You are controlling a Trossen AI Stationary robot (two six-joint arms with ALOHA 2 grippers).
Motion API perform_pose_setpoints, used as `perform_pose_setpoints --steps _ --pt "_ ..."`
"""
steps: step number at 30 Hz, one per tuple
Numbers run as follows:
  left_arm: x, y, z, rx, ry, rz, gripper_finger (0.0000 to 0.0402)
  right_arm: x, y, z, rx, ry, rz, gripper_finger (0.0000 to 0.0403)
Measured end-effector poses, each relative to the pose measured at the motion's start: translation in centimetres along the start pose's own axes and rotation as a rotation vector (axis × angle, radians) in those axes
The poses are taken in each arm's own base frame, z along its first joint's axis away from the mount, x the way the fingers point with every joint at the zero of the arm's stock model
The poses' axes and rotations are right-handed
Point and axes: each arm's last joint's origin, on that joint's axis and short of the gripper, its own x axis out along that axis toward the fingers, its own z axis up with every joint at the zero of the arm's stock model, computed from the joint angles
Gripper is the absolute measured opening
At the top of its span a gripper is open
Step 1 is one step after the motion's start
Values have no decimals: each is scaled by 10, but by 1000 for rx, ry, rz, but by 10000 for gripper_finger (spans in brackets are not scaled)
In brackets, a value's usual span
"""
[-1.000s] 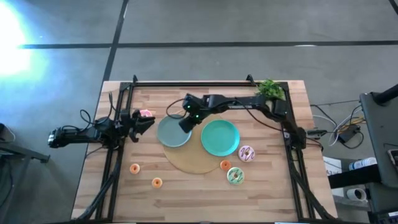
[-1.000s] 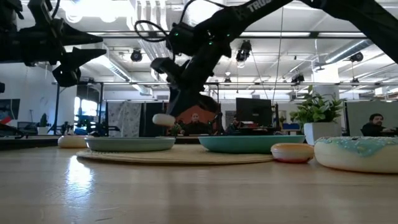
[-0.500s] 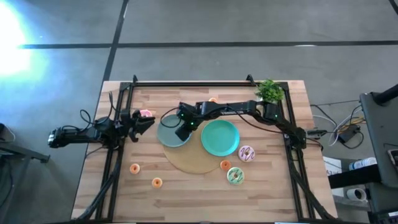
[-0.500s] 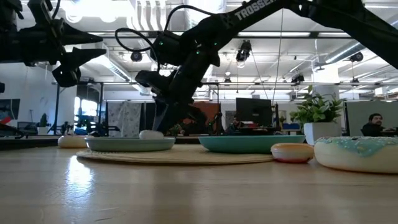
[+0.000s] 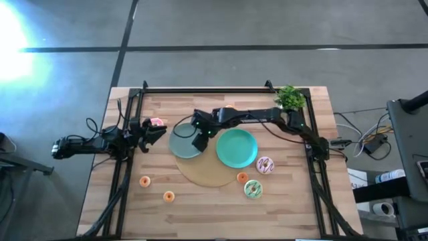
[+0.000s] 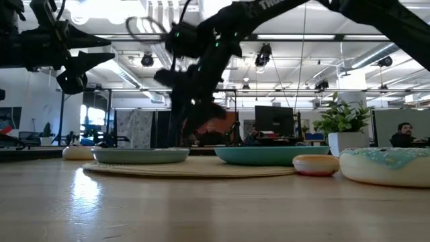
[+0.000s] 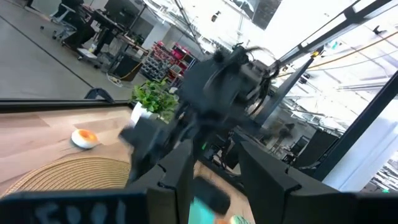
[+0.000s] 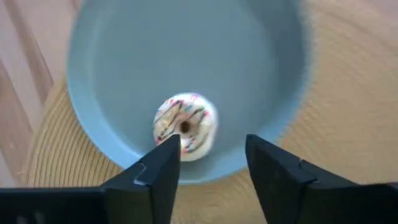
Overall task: Pick & Place donuts
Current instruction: Put the small blue donut on the light blue plate
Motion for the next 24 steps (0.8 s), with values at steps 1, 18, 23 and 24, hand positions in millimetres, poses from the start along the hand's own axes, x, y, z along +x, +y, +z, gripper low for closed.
perform_pose_setpoints --steps 1,18,23,24 --pt "0 0 0 0 0 0 103 -8 0 1 -9 -8 -12 182" --pt "0 0 0 -13 2 1 103 -55 -153 -8 355 68 -284 193" --pt "0 0 0 -14 1 1 103 -44 -174 -7 405 72 -321 185" --pt "0 0 0 -14 1 1 103 -42 -177 -7 409 66 -334 182"
